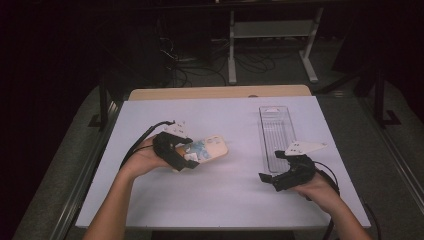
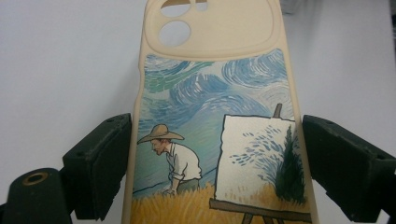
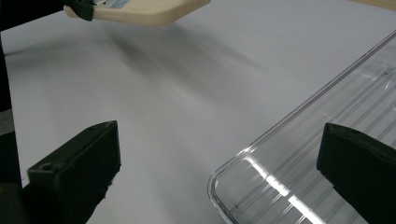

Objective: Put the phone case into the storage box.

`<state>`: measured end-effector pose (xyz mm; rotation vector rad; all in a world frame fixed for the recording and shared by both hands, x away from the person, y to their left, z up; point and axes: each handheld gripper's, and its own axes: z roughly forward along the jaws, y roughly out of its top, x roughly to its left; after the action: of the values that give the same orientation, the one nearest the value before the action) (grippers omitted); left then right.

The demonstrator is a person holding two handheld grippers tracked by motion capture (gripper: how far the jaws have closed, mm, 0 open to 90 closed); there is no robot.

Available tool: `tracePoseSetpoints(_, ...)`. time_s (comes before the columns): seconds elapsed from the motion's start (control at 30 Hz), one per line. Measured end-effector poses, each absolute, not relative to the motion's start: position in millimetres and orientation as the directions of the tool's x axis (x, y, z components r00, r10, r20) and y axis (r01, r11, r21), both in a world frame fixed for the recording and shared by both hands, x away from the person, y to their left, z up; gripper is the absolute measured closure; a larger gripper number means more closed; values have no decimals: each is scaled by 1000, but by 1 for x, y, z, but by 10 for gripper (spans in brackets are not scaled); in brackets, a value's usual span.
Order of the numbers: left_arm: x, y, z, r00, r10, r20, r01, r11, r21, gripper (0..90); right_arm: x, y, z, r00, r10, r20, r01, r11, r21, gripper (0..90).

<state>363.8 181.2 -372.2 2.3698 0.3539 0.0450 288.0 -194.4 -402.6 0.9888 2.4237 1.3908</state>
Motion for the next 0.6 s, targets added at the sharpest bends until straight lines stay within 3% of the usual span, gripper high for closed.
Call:
tracePoseSetpoints(0.23,359,172,-373,975,209,-74,205,-718,665,113,289,-194,-402,-765,621,170,462,346,816,0)
tracePoseSetpoints(0.6,358,171,-374,979,192,-73,192,-728,658,113,297,-194,-383,-791,592,153,434,368,822,0)
